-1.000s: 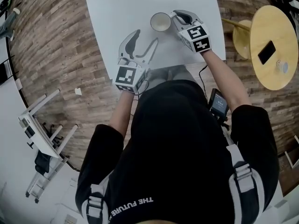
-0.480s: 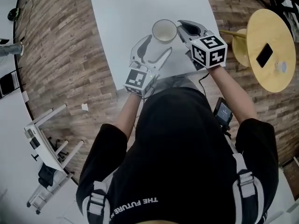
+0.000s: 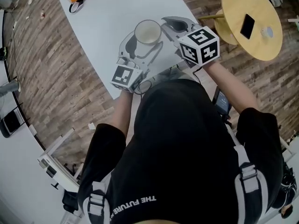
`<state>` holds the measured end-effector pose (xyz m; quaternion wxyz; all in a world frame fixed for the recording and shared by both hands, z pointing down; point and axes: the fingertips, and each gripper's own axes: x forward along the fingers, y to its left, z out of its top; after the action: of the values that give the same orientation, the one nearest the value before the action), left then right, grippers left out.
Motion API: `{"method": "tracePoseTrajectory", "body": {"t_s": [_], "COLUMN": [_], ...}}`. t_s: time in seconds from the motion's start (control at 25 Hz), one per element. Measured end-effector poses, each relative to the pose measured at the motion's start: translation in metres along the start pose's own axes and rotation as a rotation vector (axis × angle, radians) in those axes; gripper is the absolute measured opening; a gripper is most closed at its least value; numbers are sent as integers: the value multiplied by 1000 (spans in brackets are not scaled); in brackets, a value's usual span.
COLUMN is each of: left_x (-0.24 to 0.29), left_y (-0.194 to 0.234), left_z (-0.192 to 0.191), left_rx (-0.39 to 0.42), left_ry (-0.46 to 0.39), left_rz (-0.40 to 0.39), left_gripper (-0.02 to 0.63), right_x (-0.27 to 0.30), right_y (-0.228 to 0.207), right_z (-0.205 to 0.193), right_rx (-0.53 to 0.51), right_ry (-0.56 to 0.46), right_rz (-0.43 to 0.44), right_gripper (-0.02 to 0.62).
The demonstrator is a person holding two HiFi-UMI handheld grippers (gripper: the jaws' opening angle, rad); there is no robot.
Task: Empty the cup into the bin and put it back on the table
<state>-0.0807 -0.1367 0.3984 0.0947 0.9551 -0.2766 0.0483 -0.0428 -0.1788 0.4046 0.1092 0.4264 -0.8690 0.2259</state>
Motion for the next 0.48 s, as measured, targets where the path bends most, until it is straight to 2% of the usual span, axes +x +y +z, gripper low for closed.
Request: {"method": "tracePoseTrajectory", "body": {"t_s": [0.16,0.28,0.48], "left_x": [22,47,84], "left_y": [-22,-41,-87], "left_z": [16,22,22], "left_rx": [77,70,60], "left_ry": [-56,-58,-13], "left_rz": [-77,-133,-325], "left_gripper": [348,360,364], "right_x": [-31,-62,-123], "right_y": [-19,-35,-62], "right_z": [3,4,0], "right_rx": [57,76,39], "right_ry": [-40,-70,-117], "right_rz": [-80,-169,-307], "right_gripper": [49,49,49]}}
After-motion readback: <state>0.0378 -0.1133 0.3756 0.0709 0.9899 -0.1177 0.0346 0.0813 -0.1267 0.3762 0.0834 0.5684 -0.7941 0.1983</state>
